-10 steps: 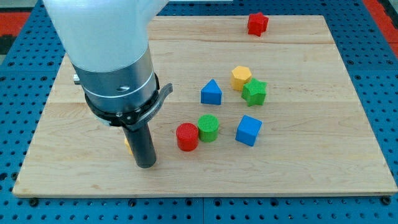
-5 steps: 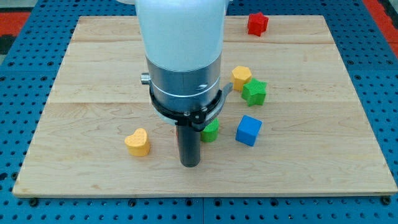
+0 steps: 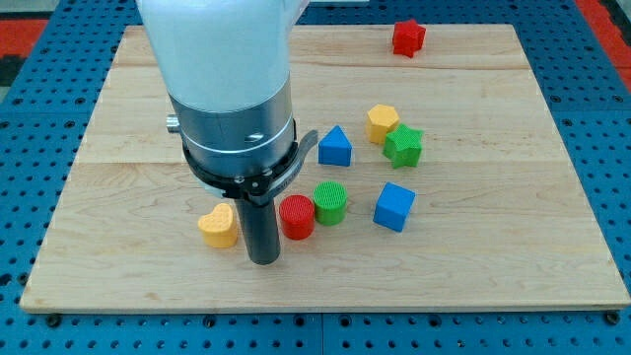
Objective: Keep yellow heart red circle and green circle horizontally left to blue cube
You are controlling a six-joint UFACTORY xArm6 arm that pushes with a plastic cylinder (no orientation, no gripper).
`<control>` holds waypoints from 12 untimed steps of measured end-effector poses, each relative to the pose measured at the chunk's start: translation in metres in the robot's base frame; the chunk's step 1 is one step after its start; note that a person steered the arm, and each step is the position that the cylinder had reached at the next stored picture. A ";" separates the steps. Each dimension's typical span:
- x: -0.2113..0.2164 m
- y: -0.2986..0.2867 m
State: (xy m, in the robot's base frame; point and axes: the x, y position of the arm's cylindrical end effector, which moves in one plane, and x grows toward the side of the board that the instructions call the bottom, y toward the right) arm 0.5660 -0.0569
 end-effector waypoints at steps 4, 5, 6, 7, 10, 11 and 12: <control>0.008 0.031; 0.006 0.039; 0.001 0.041; -0.005 0.045; -0.025 0.042; 0.000 0.015; 0.008 -0.037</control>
State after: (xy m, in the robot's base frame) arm 0.5739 -0.0942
